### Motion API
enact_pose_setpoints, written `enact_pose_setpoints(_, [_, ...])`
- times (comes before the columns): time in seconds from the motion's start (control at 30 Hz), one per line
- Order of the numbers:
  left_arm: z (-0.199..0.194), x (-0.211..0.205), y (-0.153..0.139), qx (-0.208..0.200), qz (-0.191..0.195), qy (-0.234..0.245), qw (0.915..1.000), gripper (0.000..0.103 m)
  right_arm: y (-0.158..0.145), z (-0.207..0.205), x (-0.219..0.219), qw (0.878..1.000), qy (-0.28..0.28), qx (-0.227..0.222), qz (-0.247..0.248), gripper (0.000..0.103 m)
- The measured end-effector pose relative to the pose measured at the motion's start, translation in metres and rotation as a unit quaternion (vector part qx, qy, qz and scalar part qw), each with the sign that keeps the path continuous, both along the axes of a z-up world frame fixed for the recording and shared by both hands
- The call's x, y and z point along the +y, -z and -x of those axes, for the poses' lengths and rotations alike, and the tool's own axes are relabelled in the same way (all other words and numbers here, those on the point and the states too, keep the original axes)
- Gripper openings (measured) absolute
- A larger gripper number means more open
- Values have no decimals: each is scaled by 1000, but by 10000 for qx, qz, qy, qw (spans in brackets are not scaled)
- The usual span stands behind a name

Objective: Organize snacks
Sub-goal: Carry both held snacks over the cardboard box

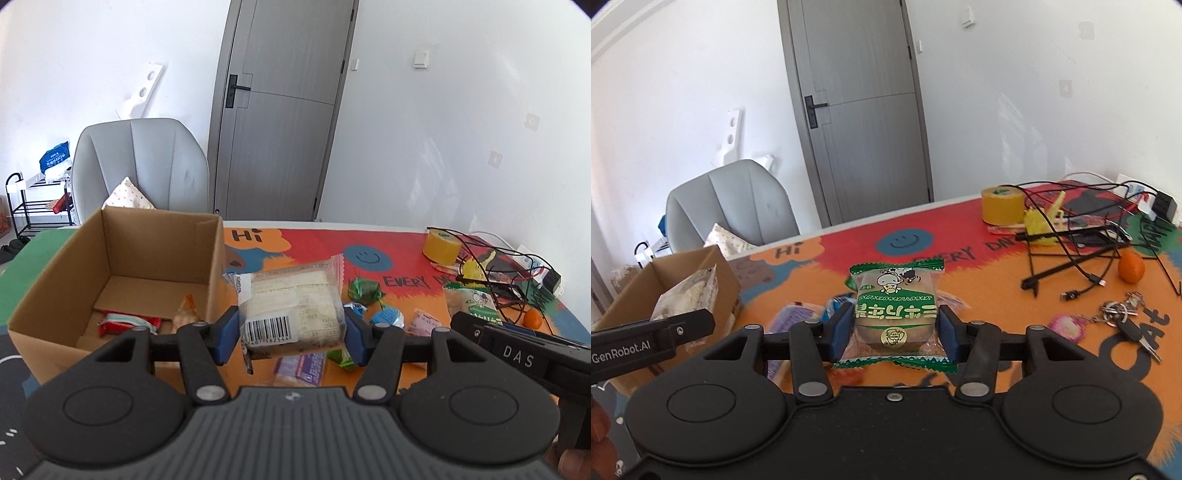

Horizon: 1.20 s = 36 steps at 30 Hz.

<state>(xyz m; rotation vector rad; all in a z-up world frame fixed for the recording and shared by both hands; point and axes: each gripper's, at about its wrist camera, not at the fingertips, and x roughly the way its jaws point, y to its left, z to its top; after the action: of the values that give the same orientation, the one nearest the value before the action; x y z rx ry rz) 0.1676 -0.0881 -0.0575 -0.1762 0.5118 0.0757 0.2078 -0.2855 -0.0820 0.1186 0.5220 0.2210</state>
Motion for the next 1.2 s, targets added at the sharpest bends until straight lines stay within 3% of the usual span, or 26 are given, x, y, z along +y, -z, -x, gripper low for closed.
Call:
enact_pose_setpoints(0.47, [3, 46, -19, -179, -35, -317, 9993, 57, -22, -8, 51, 9989, -395, -230, -64, 49])
enact_pose_setpoints(1.2, [-14, 132, -10, 5, 260, -907, 9955, 57, -28, -24, 127, 9949, -970, -264, 75, 49])
